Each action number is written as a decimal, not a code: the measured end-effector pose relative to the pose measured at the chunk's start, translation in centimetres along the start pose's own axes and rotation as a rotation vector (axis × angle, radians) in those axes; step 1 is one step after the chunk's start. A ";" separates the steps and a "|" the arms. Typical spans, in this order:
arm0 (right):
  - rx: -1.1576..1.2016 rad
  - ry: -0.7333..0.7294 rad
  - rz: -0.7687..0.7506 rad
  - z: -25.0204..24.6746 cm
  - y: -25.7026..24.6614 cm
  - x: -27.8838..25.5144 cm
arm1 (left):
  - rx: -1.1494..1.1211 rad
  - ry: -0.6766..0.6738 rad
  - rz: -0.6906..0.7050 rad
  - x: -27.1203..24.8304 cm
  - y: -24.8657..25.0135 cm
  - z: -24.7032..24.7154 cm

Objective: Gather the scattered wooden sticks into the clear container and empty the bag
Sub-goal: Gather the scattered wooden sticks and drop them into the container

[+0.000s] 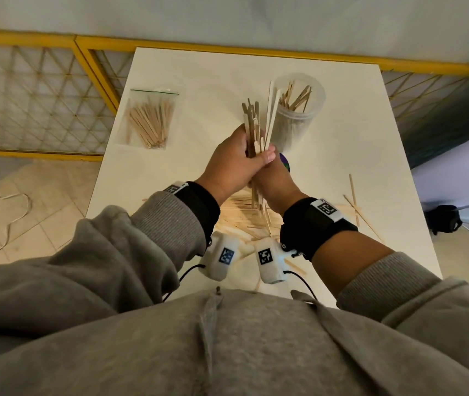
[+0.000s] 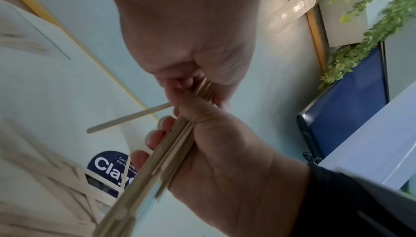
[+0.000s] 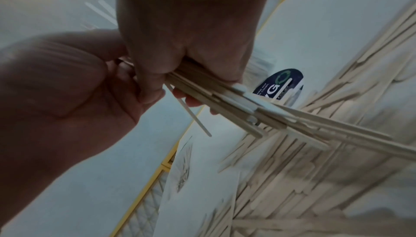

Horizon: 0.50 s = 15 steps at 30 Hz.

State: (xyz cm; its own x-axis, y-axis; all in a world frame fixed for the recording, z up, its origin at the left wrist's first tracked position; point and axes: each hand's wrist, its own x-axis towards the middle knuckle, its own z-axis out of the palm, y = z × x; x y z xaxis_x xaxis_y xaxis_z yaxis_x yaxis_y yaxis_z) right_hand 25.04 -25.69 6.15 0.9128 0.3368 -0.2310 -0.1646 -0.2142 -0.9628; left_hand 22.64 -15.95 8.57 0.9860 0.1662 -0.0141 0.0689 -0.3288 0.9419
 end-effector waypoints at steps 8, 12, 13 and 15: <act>-0.056 -0.037 -0.035 -0.2 -0.5 -0.4 | 0.023 0.033 0.021 -0.4 1.0 -0.1; -0.196 -0.025 0.031 -0.3 0.0 -0.3 | -0.163 0.081 0.114 0.3 3.8 -1.3; -0.223 -0.030 0.029 -0.3 0.3 -0.4 | -0.168 0.100 0.154 0.6 4.6 -1.7; -0.242 -0.037 0.020 0.0 0.1 -0.6 | -0.081 0.091 0.219 0.8 5.7 -2.0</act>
State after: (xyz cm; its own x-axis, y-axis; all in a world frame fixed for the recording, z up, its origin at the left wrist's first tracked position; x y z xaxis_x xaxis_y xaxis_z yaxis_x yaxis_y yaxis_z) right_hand 24.44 -25.90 6.20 0.8953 0.3628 -0.2586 -0.0839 -0.4328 -0.8976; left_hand 23.56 -15.80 14.62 0.9582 0.1832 0.2196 -0.1604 -0.2914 0.9431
